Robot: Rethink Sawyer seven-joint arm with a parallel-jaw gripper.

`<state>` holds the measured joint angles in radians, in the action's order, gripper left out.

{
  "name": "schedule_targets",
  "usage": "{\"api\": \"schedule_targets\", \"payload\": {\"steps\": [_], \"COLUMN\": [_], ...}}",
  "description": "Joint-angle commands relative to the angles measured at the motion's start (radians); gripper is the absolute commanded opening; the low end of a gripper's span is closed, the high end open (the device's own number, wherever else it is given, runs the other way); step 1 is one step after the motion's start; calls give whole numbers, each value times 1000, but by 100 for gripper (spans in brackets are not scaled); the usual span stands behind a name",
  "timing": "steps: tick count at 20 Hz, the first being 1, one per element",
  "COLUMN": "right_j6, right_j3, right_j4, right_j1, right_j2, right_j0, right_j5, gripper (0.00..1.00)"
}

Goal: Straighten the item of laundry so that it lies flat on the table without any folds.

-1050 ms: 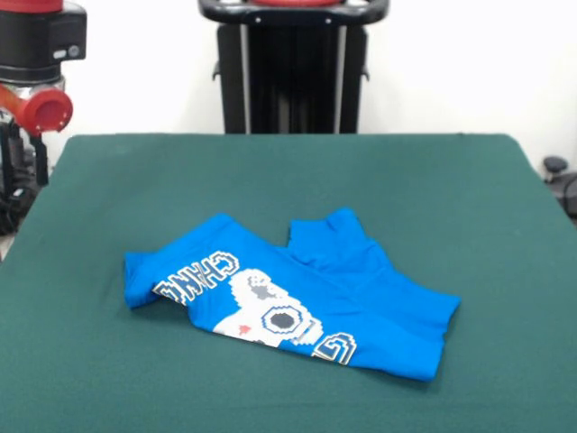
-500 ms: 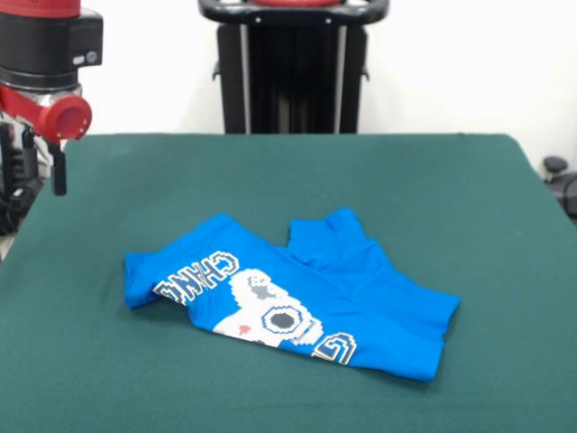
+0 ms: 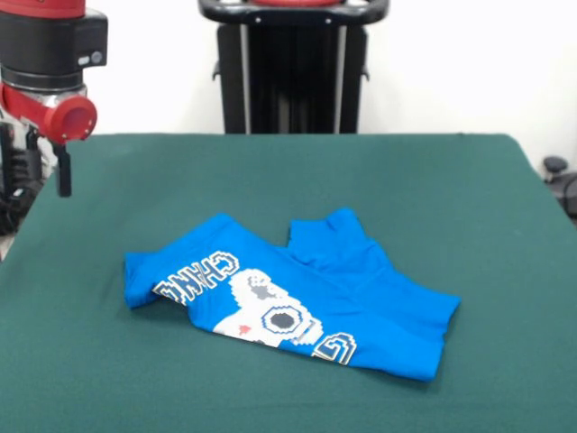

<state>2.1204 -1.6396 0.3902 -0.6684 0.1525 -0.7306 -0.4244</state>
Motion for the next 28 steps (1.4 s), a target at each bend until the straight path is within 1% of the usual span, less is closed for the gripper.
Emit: {"api": "schedule_targets", "payload": {"steps": [1, 5, 9, 15, 18, 23, 28], "right_j6": [-60, -35, 10, 50, 61, 88, 119], "right_j3": [-70, -70, -75, -88, -101, -99, -98], "right_j4": [11, 4, -30, -42, -54, -65, -89], "right_j1": [7, 7, 3, 3, -1, 8, 11], "right_j2": [97, 80, 59, 37, 38, 20, 1], "right_j0": [75, 96, 125, 159, 162, 188, 206], "right_j5": [-85, -93, -133, -104, -92, -76, -82], "gripper": [100, 100, 100, 100, 100, 100, 100]}}
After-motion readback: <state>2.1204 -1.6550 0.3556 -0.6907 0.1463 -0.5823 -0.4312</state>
